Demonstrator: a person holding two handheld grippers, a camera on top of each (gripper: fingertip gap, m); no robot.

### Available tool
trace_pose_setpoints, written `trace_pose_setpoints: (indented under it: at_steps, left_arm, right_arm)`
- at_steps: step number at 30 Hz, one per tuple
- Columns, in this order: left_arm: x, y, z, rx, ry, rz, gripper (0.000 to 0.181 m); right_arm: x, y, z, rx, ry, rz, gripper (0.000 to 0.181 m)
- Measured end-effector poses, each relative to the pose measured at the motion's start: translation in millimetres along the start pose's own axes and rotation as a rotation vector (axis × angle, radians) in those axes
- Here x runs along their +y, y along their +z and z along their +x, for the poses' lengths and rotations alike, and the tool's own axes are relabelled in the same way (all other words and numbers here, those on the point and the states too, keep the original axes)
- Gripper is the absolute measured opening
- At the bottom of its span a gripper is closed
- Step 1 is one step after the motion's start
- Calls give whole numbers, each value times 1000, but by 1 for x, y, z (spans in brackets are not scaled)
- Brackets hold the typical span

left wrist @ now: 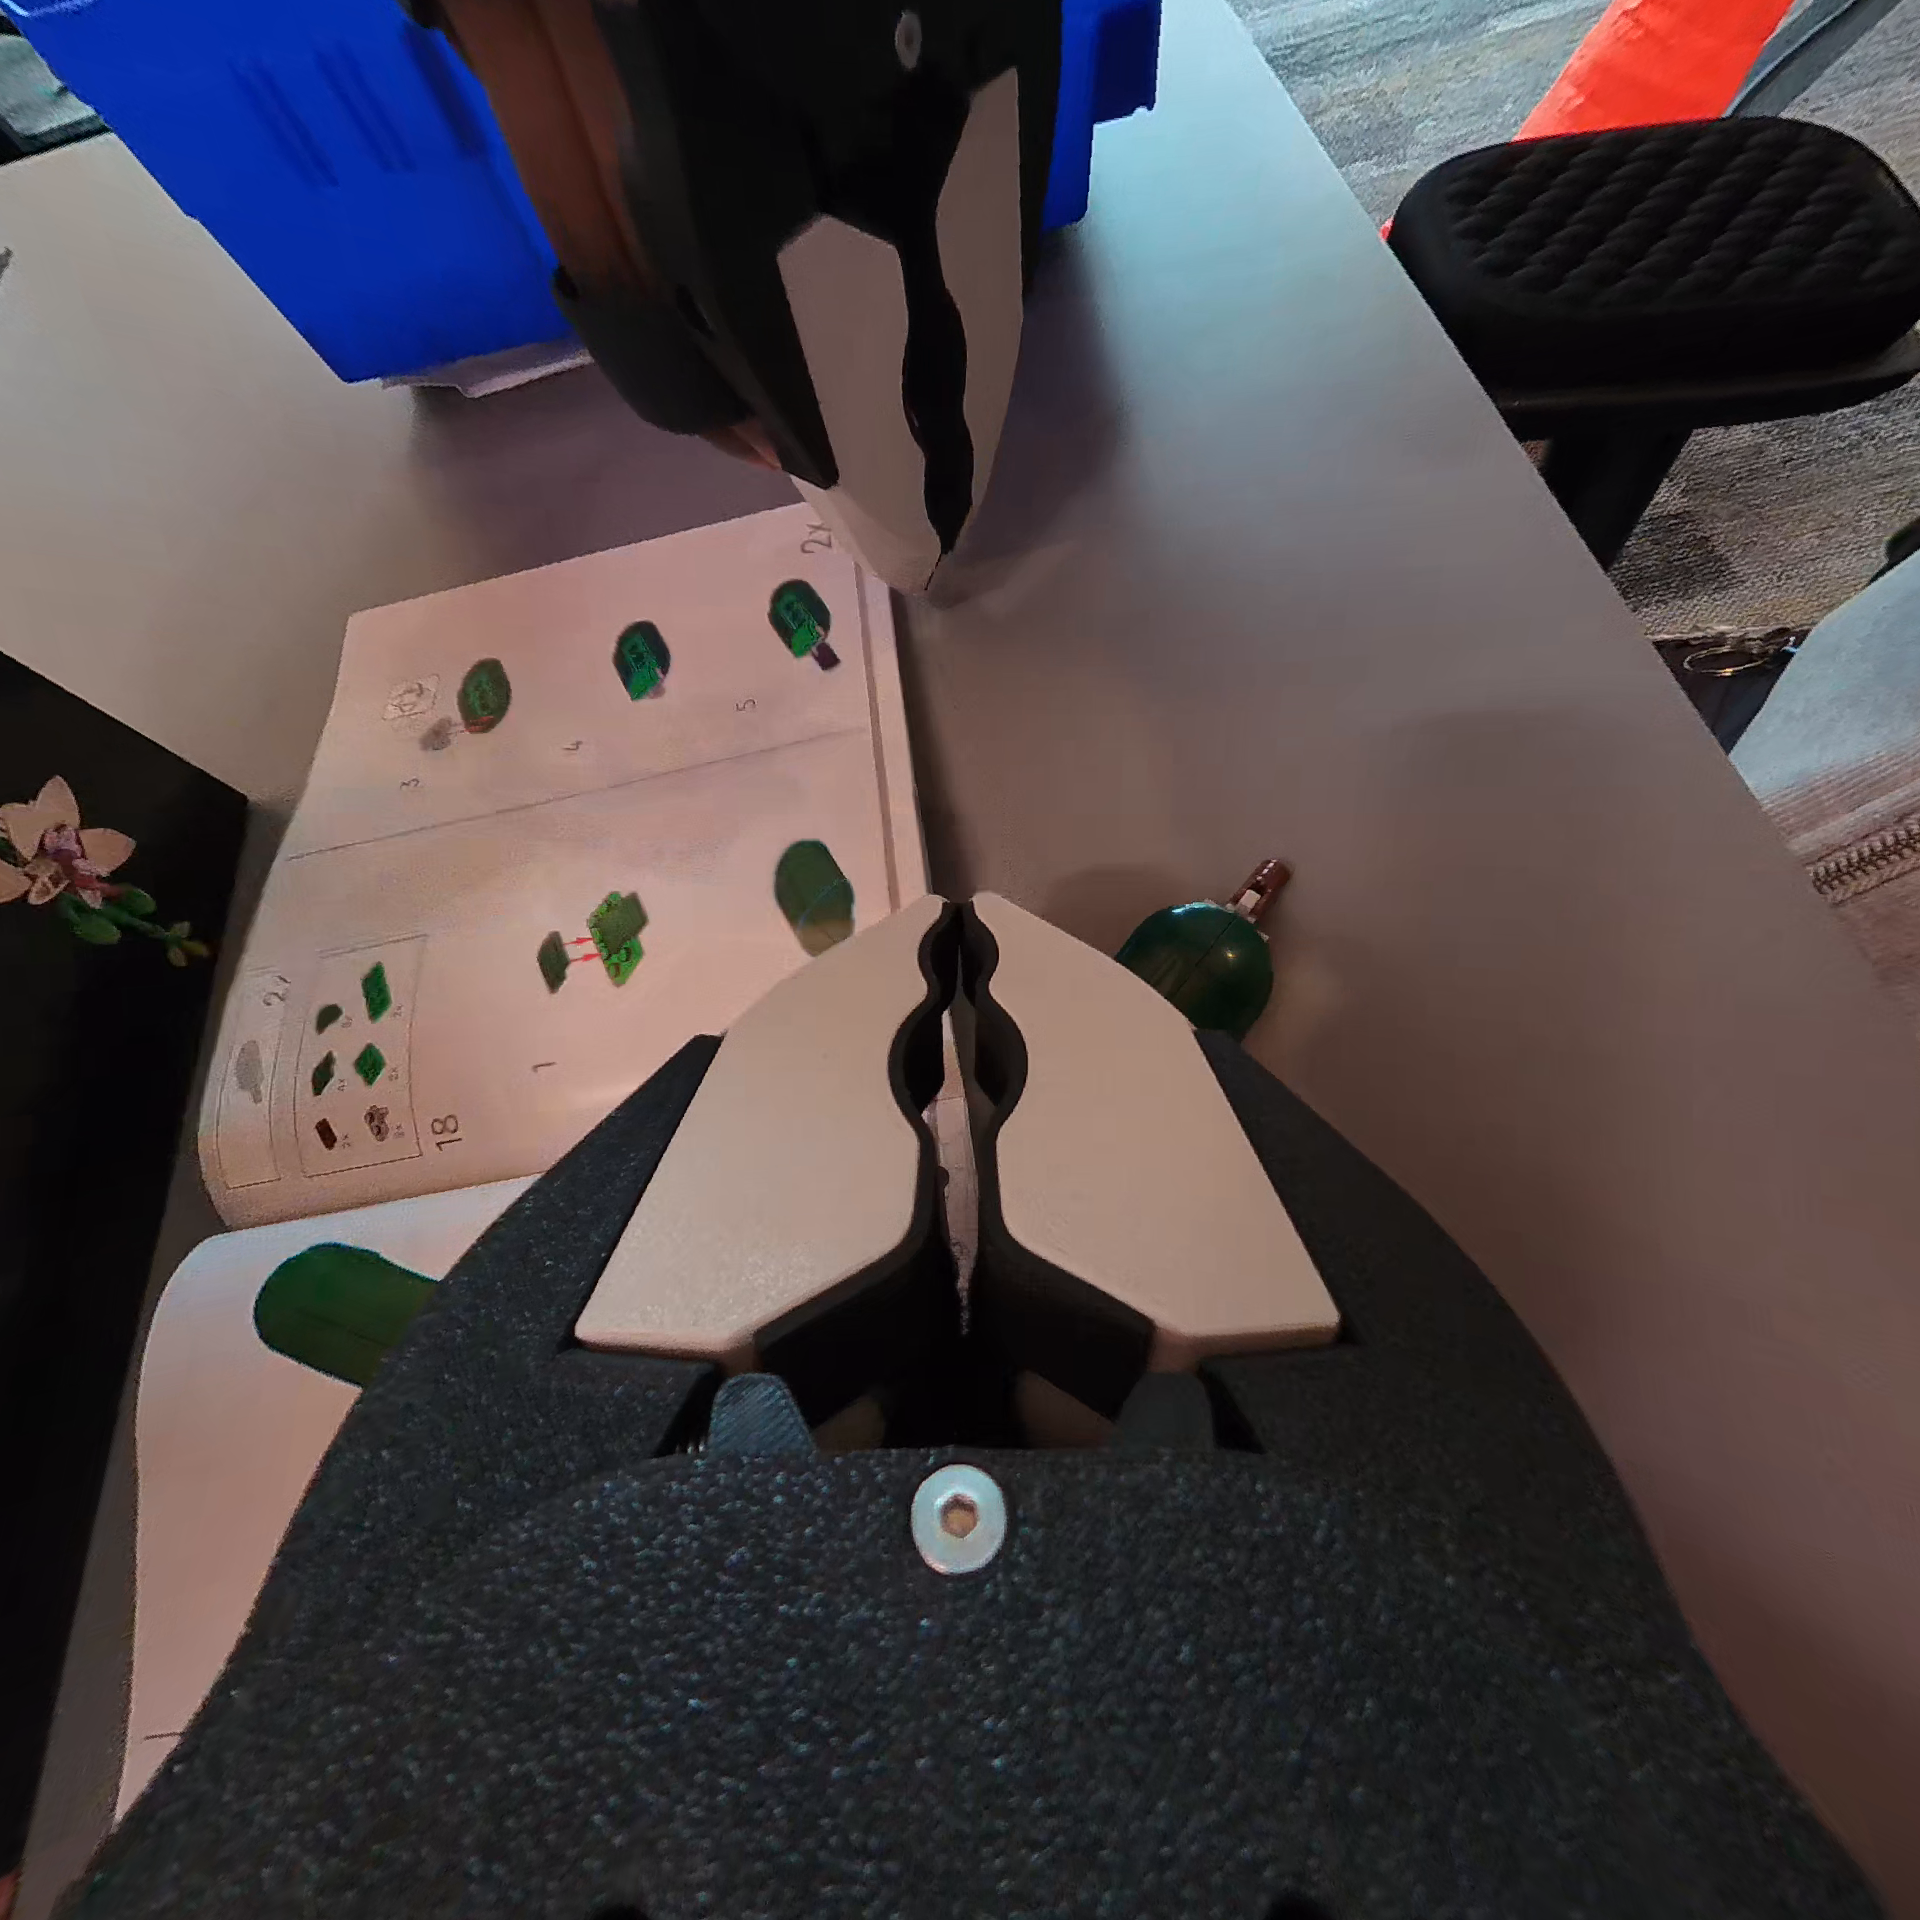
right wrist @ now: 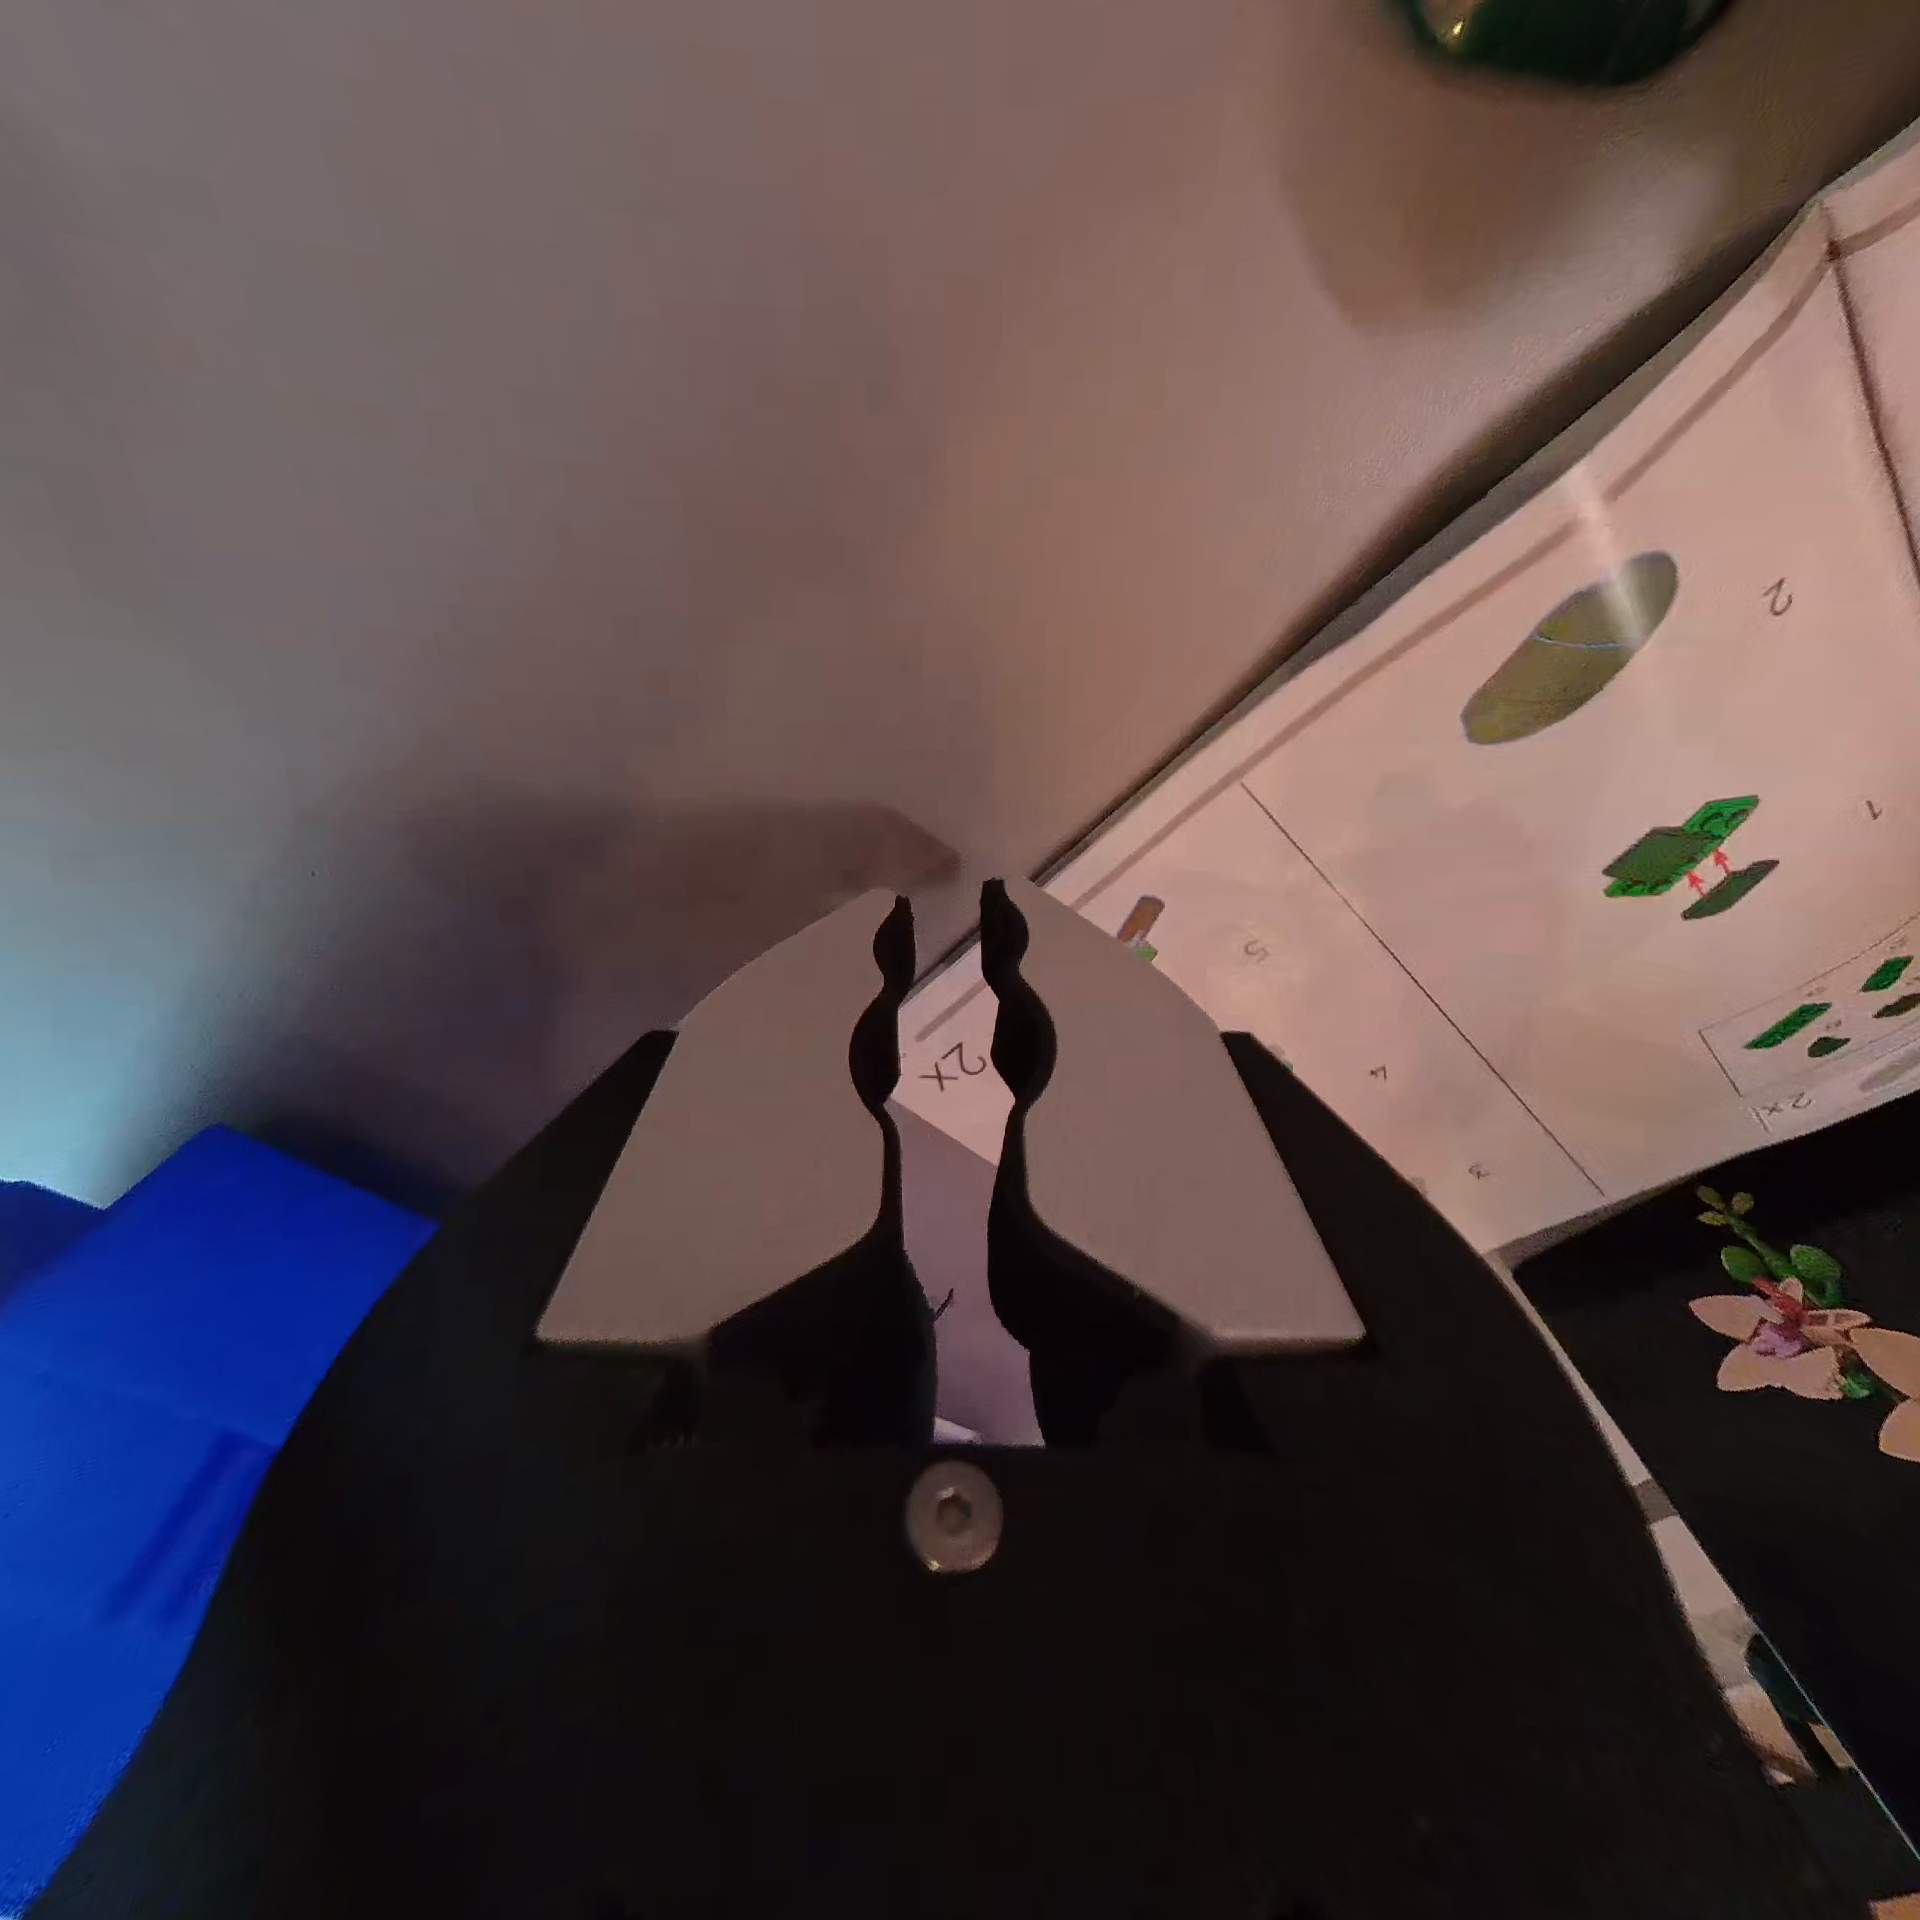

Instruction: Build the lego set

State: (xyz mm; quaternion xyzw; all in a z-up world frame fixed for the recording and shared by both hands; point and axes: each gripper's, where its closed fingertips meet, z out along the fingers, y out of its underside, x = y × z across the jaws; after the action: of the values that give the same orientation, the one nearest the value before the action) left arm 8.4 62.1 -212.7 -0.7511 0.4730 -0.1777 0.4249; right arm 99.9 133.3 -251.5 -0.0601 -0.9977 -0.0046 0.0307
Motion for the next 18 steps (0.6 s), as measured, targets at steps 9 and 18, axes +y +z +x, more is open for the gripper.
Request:
trace_pose_setpoints:
  at_steps: [9,18]
  left_arm:
    - [-7,3,-3,-35,-5,5,14]
    - [-7,1,-11,-95,-12,-5,31]
  right_arm:
    - [40,-19,-11,-4,25,-102,13]
    - [44,-6,-16,-59,-29,-66,16]
